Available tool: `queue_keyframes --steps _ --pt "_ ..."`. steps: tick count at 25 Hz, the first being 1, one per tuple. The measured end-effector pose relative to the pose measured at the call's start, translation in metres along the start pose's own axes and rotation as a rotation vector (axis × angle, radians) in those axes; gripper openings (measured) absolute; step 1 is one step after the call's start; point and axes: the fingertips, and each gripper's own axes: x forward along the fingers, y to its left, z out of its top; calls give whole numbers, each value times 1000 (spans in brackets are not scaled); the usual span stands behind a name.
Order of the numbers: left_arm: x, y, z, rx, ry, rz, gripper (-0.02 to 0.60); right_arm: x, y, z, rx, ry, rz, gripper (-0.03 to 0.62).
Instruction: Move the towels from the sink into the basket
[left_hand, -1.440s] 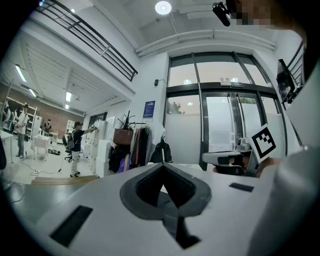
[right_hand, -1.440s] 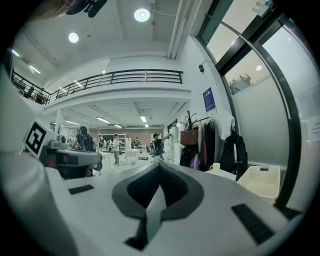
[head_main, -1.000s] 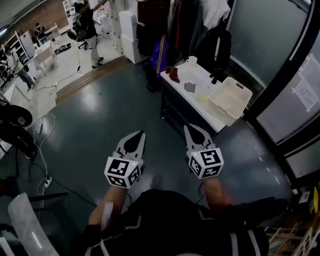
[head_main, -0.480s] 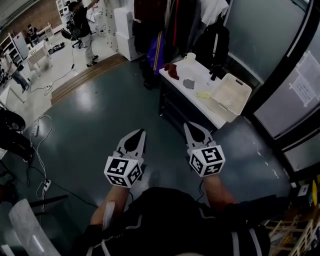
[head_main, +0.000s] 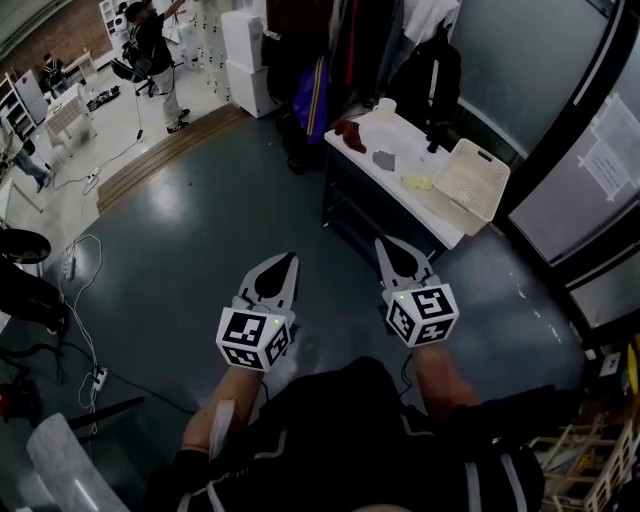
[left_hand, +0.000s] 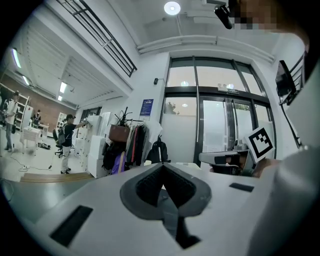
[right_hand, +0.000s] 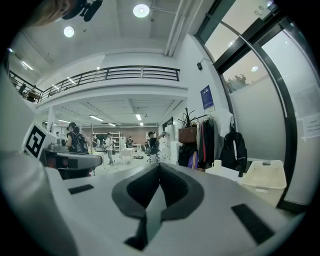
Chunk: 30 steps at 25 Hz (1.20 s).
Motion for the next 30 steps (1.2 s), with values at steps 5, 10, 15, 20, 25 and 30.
queue_keyframes --steps 5,10,15,20,25,30 --pt "8 13 -6 -14 13 -8 3 15 -1 1 -1 9 -11 3" --pt "30 28 -5 -8 9 14 3 40 -13 3 5 -8 -4 3" --pt "62 41 2 9 6 41 3 75 -36 10 9 -25 21 3" --pt "98 62 8 -11 5 90 3 108 -58 19 -4 -27 58 3" --pt "133 72 14 -1 15 88 3 137 -79 26 -1 -38 82 3" --pt "174 78 16 -13 26 88 3 160 -108 25 -14 -18 98 3"
